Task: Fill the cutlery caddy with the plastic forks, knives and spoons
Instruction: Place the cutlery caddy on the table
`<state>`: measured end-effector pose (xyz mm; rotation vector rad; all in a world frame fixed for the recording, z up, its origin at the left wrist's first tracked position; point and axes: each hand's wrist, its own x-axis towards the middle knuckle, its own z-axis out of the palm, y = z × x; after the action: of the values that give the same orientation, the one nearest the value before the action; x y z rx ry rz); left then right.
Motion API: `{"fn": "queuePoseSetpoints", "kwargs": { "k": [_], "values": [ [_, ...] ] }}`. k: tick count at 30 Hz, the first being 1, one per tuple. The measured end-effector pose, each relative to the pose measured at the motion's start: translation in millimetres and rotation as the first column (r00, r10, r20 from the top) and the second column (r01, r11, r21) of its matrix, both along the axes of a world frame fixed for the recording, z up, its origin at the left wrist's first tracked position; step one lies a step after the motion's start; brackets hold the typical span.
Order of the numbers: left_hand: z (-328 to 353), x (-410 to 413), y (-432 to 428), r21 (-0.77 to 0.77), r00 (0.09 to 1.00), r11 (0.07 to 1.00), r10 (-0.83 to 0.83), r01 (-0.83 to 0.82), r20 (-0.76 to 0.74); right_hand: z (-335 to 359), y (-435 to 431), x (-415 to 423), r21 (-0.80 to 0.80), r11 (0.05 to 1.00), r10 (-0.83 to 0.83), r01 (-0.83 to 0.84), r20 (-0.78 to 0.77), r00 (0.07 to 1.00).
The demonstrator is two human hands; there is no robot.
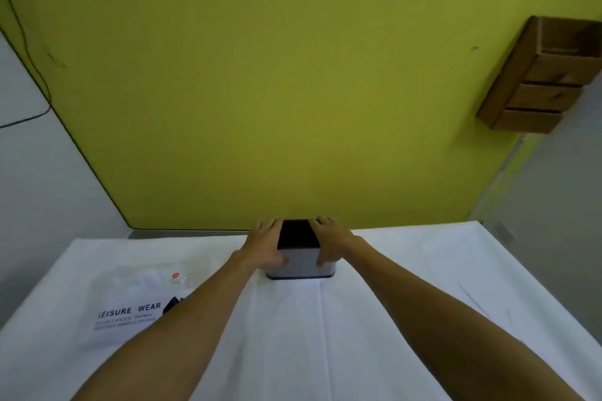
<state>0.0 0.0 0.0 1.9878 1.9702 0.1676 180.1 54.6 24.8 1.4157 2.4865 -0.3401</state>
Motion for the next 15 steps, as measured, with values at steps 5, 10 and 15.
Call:
{"fn": "queuePoseSetpoints", "kwargs": {
  "k": [5,10,15],
  "values": [
    [-8.0,5.4,-5.6,0.092,0.993,0.989,0.113,-0.116,0.037,-10.4,-7.6,-4.4,0.156,0.987,-0.044,0.051,-0.047,0.998],
    [12.5,5.2,-20.1,0.023,0.983,0.991,0.13,-0.134,0.132,2.5,-15.4,0.5,0.117,0.993,-0.025,0.033,-0.071,0.997],
    [25.5,14.0,-75.2,-0.005,0.936,0.995,0.094,-0.098,0.34,16.0,-72.1,35.6,0.139,0.99,-0.013,0.033,-0.144,0.989]
  ]
}}
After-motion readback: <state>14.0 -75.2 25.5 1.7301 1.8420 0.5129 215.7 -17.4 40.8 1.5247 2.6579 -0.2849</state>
